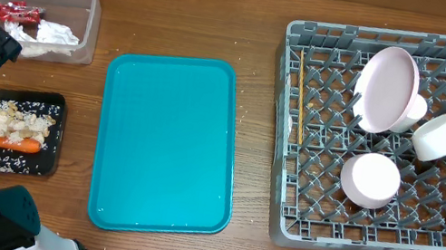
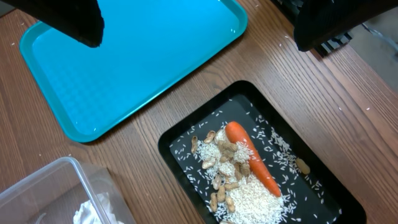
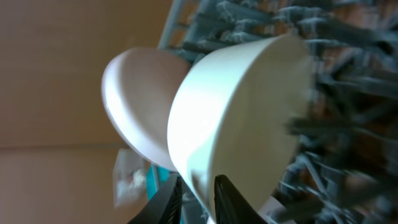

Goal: Sort waste into correct bins and load items into the dishwasher rack

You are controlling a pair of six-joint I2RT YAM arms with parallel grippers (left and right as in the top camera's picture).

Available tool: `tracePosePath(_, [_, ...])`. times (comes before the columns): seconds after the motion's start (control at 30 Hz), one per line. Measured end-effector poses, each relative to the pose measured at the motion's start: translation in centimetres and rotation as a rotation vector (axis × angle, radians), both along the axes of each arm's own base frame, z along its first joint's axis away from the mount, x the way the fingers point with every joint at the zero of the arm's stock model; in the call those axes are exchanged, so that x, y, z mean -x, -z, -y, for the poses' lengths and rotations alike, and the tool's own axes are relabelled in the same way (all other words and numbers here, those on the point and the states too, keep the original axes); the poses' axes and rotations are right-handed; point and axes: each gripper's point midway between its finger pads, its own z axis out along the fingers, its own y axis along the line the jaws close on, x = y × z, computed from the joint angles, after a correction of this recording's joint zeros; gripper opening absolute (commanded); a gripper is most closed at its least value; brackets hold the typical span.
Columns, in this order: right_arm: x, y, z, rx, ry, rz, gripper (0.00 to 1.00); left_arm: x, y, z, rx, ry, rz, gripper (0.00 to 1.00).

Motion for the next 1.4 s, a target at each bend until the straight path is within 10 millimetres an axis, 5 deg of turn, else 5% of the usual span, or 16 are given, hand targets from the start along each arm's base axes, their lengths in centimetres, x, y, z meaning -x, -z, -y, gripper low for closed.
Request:
tracePosePath(0.23, [2.5,-0.4,1.3,0.095,0.145,-0.222,0.28,0.0,0.0,0.0,0.000,0.000,0.000,1.00])
tracePosePath(0.6, [6.7,-6.7,2.7,0.334,0.406,-0.315,0.59,0.0,0.0,0.0,0.000,0.000,0.000,1.00])
tracePosePath(0.8, [7.2,-9.5,2.9,0.428,0.496,-0.275,0.20,0.0,0.0,0.0,0.000,0.000,0.000,1.00])
tracePosePath(0.9, [6.1,-8.7,2.8,0.448,0.482,-0.302,0.04,0.0,0.0,0.0,0.000,0.000,0.000,1.00])
tracePosePath(1.2, [-1.9,-4.0,0.8,0.544,0.318,-0.319,0.04,0.0,0.0,0.0,0.000,0.000,0.000,1.00])
tracePosePath(1.4, [-3.8,0.3,0.9,0.596,0.312,-0.432,0.04,0.0,0.0,0.0,0.000,0.000,0.000,1.00])
